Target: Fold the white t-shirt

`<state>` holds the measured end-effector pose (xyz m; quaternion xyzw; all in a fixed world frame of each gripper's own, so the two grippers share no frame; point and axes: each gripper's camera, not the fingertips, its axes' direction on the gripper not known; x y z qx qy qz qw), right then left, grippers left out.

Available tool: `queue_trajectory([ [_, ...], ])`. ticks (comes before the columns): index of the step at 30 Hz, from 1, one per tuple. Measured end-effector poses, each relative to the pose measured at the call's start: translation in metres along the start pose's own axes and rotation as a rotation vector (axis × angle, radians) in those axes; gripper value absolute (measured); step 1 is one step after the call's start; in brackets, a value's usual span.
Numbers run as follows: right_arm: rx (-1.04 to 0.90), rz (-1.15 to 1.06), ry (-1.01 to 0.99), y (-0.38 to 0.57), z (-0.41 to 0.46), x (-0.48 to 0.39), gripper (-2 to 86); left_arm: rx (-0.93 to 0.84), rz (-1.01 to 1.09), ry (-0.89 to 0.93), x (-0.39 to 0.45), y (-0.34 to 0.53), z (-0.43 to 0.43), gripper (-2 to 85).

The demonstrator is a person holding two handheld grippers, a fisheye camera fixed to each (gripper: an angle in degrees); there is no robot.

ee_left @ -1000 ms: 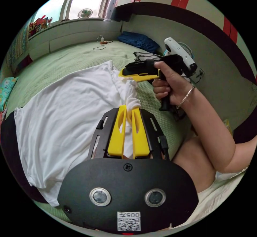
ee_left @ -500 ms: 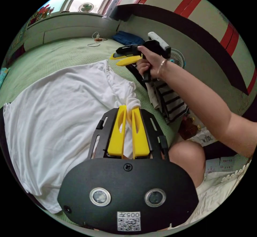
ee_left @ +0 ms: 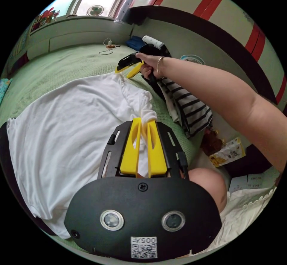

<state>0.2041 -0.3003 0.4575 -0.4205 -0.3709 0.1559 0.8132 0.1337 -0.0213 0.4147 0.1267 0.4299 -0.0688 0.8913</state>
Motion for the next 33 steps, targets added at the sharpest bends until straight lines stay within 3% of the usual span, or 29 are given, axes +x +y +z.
queue_trajectory([
  [20,0.041,-0.061,0.234,-0.006,0.067,-0.161,-1.0,0.045,0.006,-0.005,-0.012,0.024,-0.124,4.8],
  [33,0.089,-0.307,0.389,0.045,0.074,-0.406,-1.1,0.269,-0.131,-0.070,-0.057,0.099,-0.290,4.8],
])
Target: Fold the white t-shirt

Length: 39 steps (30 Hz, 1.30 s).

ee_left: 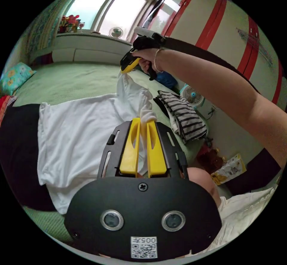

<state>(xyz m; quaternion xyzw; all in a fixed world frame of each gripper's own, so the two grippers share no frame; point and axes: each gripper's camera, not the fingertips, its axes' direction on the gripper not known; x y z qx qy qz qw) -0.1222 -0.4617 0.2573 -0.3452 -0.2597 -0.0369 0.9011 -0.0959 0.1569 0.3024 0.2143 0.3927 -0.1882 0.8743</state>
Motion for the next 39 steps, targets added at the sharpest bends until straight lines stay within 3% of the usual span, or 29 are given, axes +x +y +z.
queue_trajectory([
  [6,-0.012,-0.151,0.047,0.001,0.005,-0.148,-1.1,0.076,-0.182,0.006,-0.060,0.023,-0.088,4.8],
  [13,-0.111,-0.305,0.164,0.023,0.082,-0.309,0.2,-0.027,-0.395,-0.057,-0.118,0.057,-0.148,4.0],
  [17,-0.046,-0.373,0.143,0.043,0.085,-0.341,5.4,0.084,-0.347,-0.266,-0.125,0.057,-0.200,6.6],
  [20,0.047,-0.432,0.005,0.057,0.053,-0.332,8.3,0.104,-0.324,-0.363,-0.129,0.051,-0.212,6.9],
  [26,0.194,-0.444,-0.217,0.111,-0.003,-0.248,7.8,-0.046,-0.240,-0.282,-0.129,0.026,-0.176,8.0],
  [30,0.154,-0.440,-0.227,0.179,0.011,-0.173,8.8,-0.138,-0.224,-0.247,-0.131,0.014,-0.153,8.6],
  [35,-0.033,-0.400,-0.257,0.260,0.065,-0.105,11.0,-0.158,-0.252,-0.265,-0.139,0.005,-0.147,8.7],
  [39,-0.119,-0.305,-0.416,0.294,0.102,-0.079,10.9,-0.149,-0.284,-0.295,-0.145,-0.002,-0.146,8.2],
])
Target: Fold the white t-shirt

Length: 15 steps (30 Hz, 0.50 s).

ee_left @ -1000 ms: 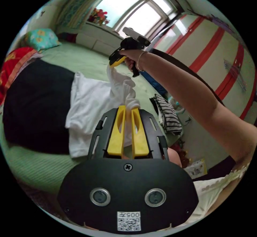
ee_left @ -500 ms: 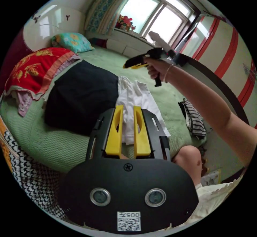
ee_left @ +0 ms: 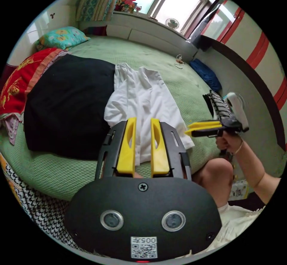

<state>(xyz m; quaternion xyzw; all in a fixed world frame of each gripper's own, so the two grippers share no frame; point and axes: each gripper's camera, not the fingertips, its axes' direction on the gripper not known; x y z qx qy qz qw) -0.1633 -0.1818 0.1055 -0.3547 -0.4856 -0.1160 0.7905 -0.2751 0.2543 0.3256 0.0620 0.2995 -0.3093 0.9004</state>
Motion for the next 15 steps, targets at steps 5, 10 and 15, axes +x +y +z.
queue_trajectory([
  [5,0.004,0.006,0.094,0.013,0.008,0.001,1.9,0.009,-0.026,0.012,0.002,-0.014,0.006,7.8],
  [10,-0.005,0.027,0.110,0.045,-0.029,0.032,-1.4,0.017,-0.004,0.035,0.014,-0.032,0.016,7.7],
  [15,-0.082,0.063,0.214,0.093,-0.048,0.075,-1.2,0.004,0.023,0.063,0.028,-0.054,0.035,7.7],
])
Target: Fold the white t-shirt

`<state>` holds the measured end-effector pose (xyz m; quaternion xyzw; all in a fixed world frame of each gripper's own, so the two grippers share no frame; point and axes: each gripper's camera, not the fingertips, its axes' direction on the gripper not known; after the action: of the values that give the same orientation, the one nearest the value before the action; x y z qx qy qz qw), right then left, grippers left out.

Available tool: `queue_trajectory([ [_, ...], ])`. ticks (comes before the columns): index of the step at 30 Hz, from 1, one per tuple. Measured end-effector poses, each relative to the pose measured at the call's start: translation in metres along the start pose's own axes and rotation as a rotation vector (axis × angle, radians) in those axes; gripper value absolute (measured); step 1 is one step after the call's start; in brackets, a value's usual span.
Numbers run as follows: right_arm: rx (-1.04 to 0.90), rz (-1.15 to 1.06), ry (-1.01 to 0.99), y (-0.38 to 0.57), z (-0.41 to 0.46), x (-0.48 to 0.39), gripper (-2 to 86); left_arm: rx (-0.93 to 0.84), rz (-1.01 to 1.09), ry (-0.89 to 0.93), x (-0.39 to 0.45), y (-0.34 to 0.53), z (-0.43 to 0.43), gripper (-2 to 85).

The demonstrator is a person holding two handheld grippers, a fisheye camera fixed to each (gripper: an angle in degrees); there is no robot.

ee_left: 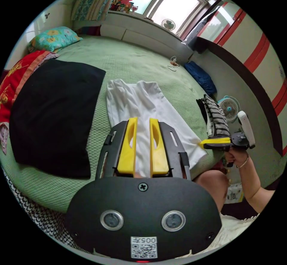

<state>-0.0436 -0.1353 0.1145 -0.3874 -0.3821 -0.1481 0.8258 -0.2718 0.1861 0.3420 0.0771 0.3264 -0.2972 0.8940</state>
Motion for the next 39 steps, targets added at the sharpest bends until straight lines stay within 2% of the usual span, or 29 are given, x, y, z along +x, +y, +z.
queue_trajectory([
  [3,-0.022,0.072,0.013,0.028,0.004,0.036,0.0,-0.010,0.014,0.008,0.006,-0.012,0.011,7.9],
  [6,-0.054,0.108,0.081,0.044,0.002,0.056,5.3,-0.040,0.053,0.002,0.012,-0.026,0.021,11.1],
  [8,0.080,0.114,0.069,0.047,-0.019,0.060,7.4,-0.054,0.075,-0.046,0.014,-0.034,0.030,13.3],
  [10,0.316,0.128,-0.049,0.037,-0.048,0.059,8.9,-0.057,0.082,-0.111,0.014,-0.044,0.038,13.6],
  [13,0.472,0.113,-0.035,0.004,-0.058,0.045,10.4,-0.075,0.045,-0.144,0.006,-0.061,0.050,13.5],
  [15,0.473,0.112,-0.014,-0.022,-0.049,0.038,10.4,-0.084,0.011,-0.074,-0.002,-0.072,0.056,12.9],
  [19,0.422,0.084,-0.098,-0.065,-0.016,0.048,10.9,-0.074,-0.019,-0.054,-0.008,-0.088,0.062,12.7],
  [22,0.394,0.083,-0.056,-0.078,0.001,0.053,10.9,-0.079,-0.049,-0.025,-0.011,-0.098,0.072,13.0],
  [26,0.363,0.105,-0.041,-0.086,0.022,0.058,9.6,-0.140,-0.056,-0.110,-0.013,-0.112,0.094,11.6],
  [30,0.352,0.194,-0.088,-0.075,0.050,0.070,1.9,-0.156,-0.090,-0.114,-0.020,-0.115,0.106,8.0],
  [33,0.410,0.235,-0.134,-0.058,0.045,0.076,-0.9,-0.149,-0.117,-0.074,-0.028,-0.118,0.099,5.0],
  [39,0.555,0.262,-0.070,-0.038,0.025,0.080,-1.5,-0.063,-0.196,-0.050,-0.058,-0.116,0.070,1.8],
])
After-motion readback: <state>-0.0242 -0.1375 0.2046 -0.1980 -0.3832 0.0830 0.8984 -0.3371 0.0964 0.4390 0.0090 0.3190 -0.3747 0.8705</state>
